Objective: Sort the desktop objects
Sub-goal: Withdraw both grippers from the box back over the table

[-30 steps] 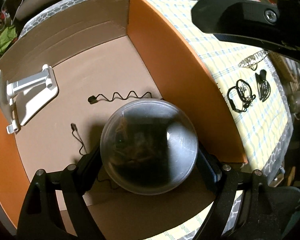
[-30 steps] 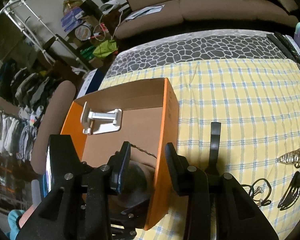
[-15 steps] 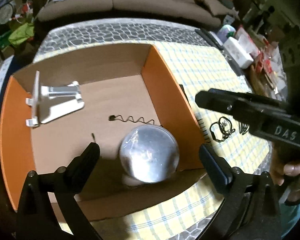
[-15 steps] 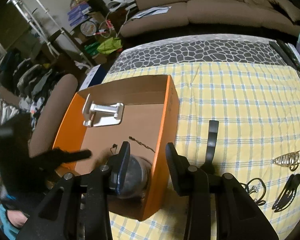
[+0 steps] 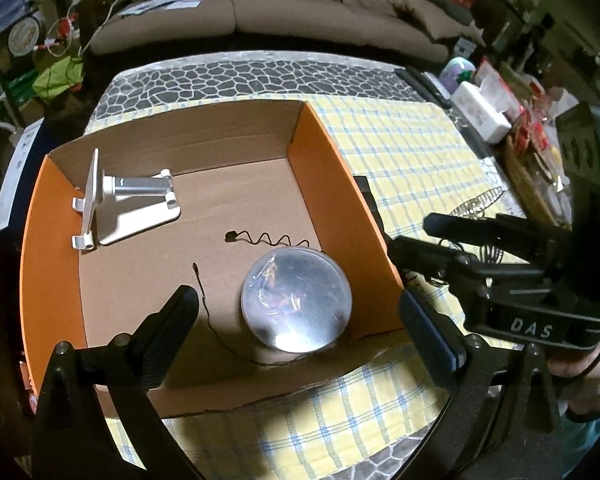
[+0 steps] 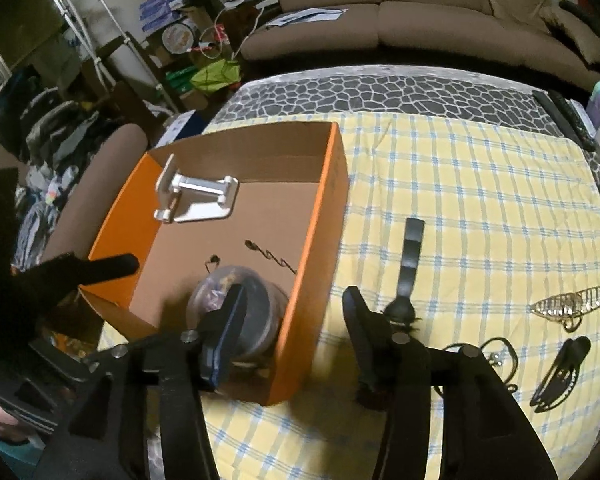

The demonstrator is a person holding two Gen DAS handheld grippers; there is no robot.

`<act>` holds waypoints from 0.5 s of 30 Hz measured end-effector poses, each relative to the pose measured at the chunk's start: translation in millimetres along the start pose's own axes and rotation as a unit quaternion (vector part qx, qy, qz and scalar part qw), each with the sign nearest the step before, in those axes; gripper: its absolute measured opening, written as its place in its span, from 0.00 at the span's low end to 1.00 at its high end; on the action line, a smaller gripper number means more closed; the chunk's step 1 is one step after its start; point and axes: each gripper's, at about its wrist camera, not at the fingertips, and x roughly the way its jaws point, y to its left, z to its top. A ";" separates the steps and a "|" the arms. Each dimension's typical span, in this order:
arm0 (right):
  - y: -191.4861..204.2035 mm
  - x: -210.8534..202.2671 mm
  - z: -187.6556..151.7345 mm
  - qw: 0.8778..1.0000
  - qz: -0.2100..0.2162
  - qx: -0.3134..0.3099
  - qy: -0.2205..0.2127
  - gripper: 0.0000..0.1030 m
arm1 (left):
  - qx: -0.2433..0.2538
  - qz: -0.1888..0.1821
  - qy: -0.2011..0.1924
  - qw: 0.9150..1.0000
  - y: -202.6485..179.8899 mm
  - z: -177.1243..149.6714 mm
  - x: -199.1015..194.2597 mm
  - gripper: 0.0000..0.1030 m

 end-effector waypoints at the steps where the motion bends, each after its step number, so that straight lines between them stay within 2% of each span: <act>1: -0.6 -0.3 -1.0 1.000 -0.003 -0.001 0.000 0.59 | 0.000 0.002 -0.002 1.000 -1.2 -1.0 -0.7 0.99; 2: -0.8 -1.5 -2.5 1.000 -0.006 -0.002 0.000 0.61 | 0.000 0.002 -0.003 1.000 -1.9 -1.3 -0.6 1.00; 4: -0.6 -5.7 -5.5 1.000 -0.018 -0.011 -0.005 0.75 | 0.001 -0.001 -0.004 1.000 -5.2 -2.9 -1.6 1.00; 15: -19.5 -21.0 -21.5 0.998 -0.052 -0.018 -0.017 0.88 | 0.019 0.006 -0.003 1.000 -33.4 -10.5 4.0 1.00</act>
